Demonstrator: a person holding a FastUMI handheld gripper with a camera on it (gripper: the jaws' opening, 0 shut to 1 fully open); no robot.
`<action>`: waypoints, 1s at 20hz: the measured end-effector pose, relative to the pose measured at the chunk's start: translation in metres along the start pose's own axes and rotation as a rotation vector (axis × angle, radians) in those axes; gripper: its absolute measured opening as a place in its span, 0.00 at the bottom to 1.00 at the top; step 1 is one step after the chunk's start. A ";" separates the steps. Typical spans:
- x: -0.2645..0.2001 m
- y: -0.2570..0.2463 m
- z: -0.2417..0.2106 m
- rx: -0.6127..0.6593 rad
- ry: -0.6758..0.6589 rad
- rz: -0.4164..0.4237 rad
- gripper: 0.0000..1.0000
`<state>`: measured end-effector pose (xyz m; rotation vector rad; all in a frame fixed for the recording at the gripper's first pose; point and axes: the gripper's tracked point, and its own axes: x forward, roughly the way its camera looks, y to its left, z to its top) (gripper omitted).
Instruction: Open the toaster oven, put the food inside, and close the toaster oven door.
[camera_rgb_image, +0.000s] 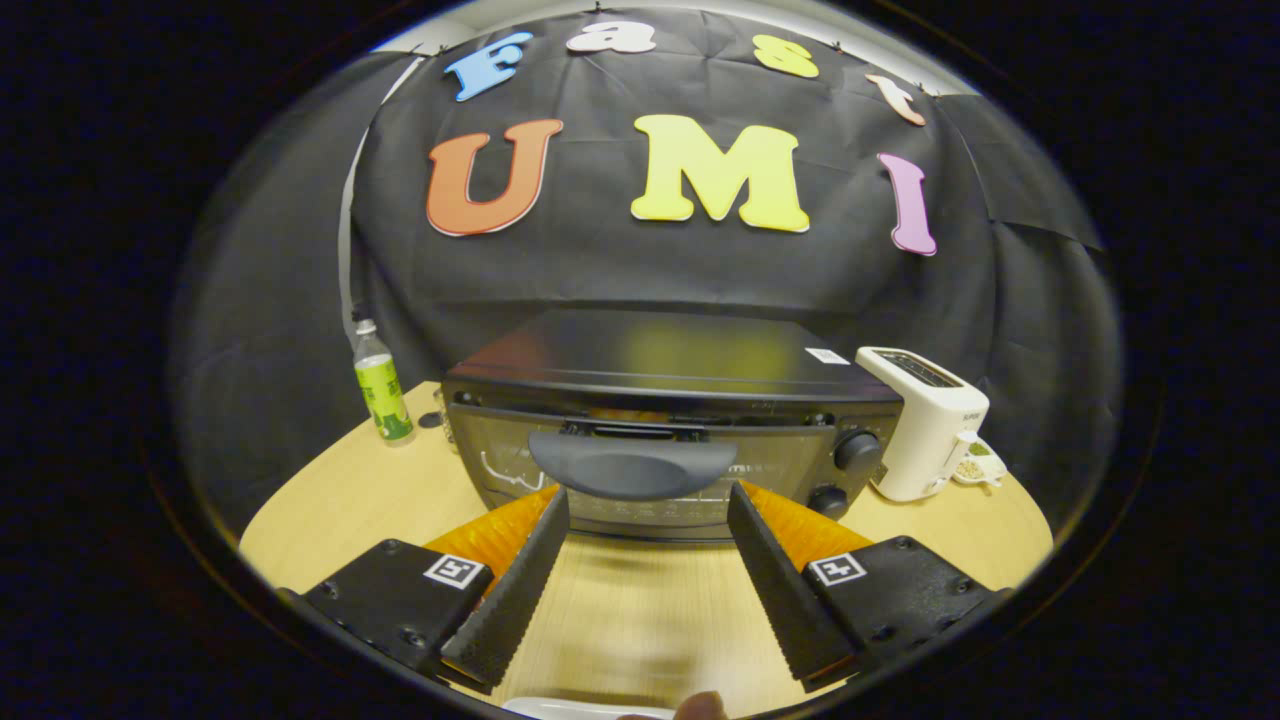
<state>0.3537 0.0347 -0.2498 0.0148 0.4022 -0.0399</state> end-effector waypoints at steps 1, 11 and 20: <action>0.001 -0.002 0.004 0.021 -0.012 -0.002 1.00; -0.114 -0.019 0.047 0.063 -0.149 -0.039 1.00; -0.278 -0.016 0.073 0.041 -0.336 0.054 1.00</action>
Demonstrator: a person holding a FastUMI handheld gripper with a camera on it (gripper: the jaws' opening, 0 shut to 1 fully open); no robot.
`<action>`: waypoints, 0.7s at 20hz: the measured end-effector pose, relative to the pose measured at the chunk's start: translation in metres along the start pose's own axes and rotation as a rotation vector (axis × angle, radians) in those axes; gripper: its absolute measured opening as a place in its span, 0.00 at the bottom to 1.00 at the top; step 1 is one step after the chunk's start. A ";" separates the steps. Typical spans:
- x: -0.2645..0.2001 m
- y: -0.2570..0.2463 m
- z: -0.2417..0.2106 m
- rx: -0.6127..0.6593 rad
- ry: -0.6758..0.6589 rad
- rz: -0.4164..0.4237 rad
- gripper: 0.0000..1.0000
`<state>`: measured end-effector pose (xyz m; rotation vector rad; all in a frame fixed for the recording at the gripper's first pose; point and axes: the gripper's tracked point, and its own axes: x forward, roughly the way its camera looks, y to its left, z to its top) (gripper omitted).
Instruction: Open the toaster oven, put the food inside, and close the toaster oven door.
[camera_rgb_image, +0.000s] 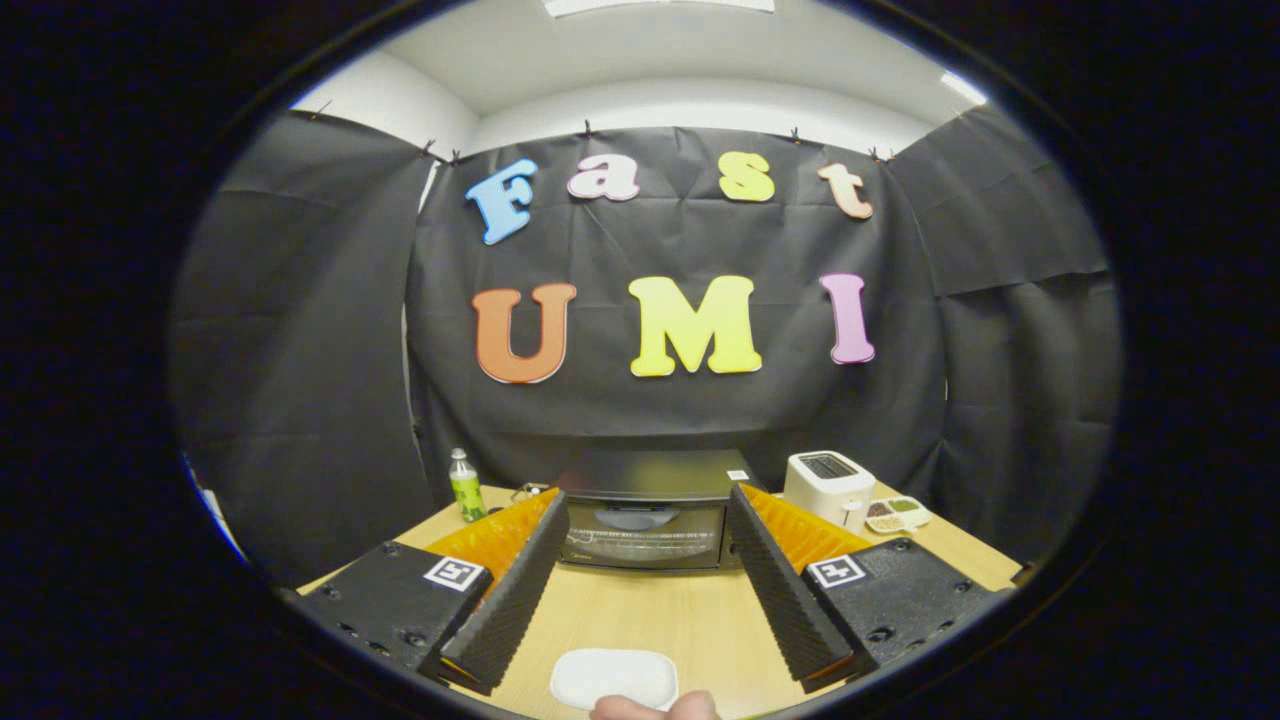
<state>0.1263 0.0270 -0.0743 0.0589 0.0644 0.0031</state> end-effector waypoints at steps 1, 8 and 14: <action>-0.010 0.001 -0.001 0.007 0.002 0.006 1.00; -0.055 0.008 -0.012 -0.024 -0.023 0.069 1.00; -0.059 -0.007 -0.023 0.039 -0.023 0.051 1.00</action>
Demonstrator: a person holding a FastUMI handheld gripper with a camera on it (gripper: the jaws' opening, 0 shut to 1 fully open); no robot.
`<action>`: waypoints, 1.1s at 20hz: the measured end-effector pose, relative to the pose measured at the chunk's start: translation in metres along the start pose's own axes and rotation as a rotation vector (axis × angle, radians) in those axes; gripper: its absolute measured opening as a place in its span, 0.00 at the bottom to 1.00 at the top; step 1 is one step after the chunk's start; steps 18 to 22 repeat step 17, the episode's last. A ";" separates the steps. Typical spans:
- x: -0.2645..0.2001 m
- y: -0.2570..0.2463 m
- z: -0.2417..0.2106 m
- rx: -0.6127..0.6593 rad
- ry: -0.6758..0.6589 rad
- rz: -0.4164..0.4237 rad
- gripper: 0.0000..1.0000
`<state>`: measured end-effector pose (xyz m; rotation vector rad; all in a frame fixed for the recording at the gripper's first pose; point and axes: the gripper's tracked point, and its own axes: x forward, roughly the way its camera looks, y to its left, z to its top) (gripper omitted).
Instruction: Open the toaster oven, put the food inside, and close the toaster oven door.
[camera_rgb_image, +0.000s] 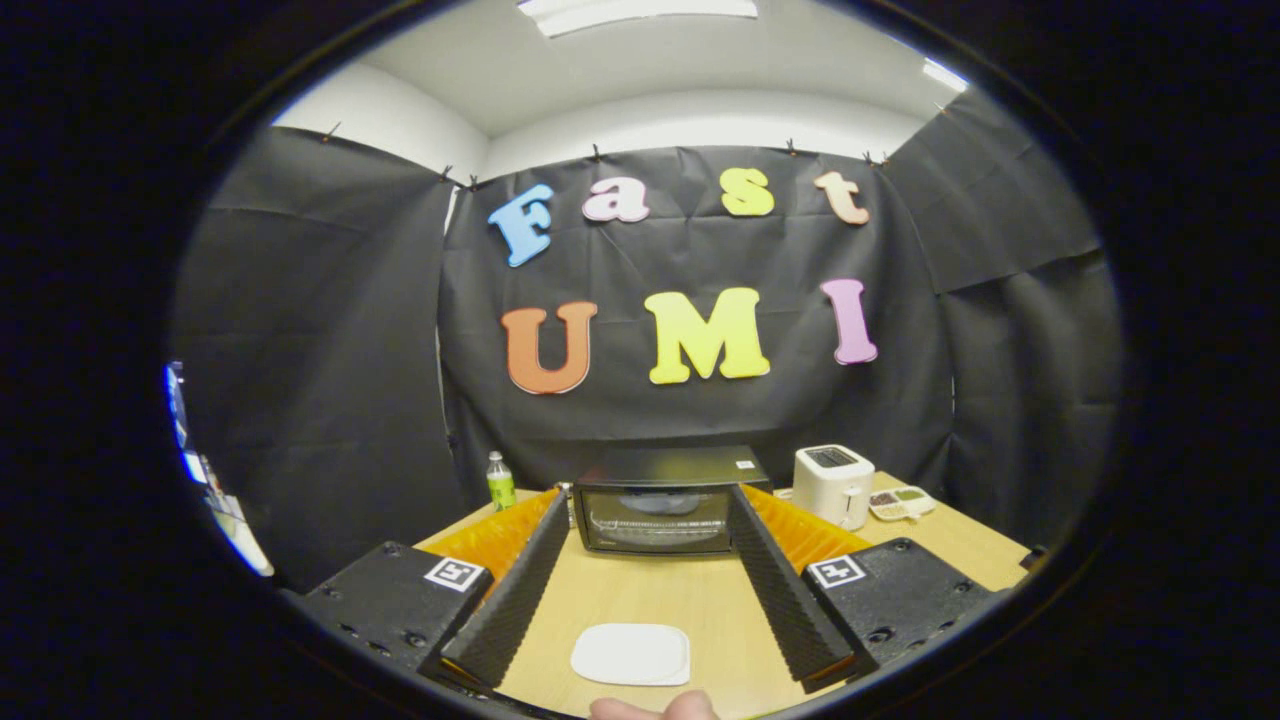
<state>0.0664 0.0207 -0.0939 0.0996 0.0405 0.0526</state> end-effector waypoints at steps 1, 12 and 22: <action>0.005 -0.004 -0.005 0.003 0.016 -0.012 1.00; 0.021 -0.006 -0.011 0.003 0.017 -0.028 1.00; 0.028 -0.002 -0.014 -0.025 0.021 -0.036 1.00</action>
